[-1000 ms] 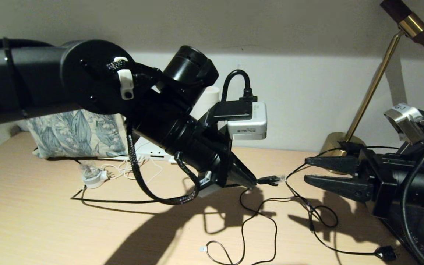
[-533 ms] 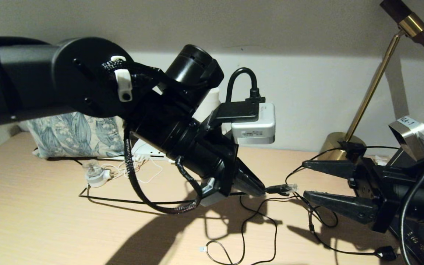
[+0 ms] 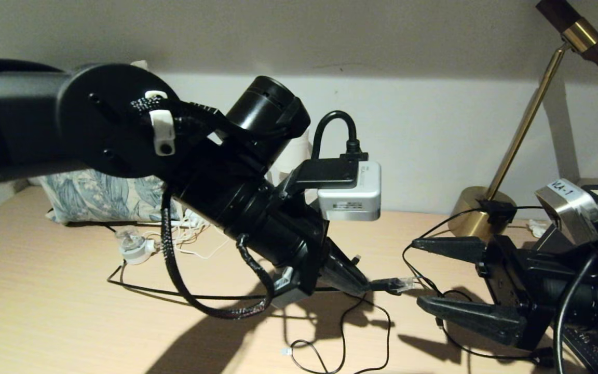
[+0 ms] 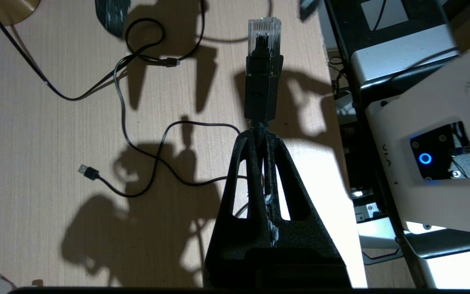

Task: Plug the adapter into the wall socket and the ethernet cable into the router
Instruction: Hand it to the other hand

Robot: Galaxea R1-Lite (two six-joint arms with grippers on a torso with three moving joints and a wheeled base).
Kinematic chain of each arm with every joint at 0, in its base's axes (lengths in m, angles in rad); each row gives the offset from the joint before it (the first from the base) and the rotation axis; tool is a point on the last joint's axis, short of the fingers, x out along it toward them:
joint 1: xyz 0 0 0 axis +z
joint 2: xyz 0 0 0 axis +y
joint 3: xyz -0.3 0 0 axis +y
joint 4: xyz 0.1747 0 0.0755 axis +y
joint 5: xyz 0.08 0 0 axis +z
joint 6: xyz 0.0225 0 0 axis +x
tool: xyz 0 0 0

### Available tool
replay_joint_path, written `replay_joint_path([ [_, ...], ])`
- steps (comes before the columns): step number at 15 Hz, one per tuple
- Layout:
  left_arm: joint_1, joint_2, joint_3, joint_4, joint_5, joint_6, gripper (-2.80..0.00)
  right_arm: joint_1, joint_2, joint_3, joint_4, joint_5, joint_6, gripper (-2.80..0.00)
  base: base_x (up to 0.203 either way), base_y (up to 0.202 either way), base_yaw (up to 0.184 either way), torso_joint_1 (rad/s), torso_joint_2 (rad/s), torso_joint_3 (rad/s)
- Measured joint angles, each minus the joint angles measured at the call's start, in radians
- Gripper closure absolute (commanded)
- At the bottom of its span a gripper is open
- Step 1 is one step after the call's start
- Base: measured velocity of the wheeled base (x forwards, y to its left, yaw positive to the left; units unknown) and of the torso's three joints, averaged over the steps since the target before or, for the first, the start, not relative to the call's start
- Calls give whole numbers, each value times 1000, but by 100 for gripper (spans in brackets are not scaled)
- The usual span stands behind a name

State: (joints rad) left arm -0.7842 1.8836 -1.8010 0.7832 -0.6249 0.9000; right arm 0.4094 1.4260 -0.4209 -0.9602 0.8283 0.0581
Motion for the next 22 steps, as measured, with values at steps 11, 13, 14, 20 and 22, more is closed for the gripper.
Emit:
replay_joint_path([
  [11, 34, -66, 88, -67, -59, -9, 0, 213, 33, -66, -76, -248, 80, -280, 0, 0, 0, 0, 0, 0],
  [13, 33, -63, 98, -107, -62, -16, 0, 215, 42, -66, -104, -250, 90, -280, 0, 0, 0, 0, 0, 0],
  [14, 33, -62, 100, -111, -62, -16, 0, 216, 49, -64, -114, -253, 91, -280, 0, 0, 0, 0, 0, 0],
  [20, 34, -64, 101, -112, -61, -16, 0, 222, 64, -56, -123, -256, 90, 0, 0, 0, 0, 0, 0, 0],
  [22, 34, -64, 102, -112, -61, -16, 0, 224, 66, -55, -123, -256, 91, 0, 0, 0, 0, 0, 0, 0],
])
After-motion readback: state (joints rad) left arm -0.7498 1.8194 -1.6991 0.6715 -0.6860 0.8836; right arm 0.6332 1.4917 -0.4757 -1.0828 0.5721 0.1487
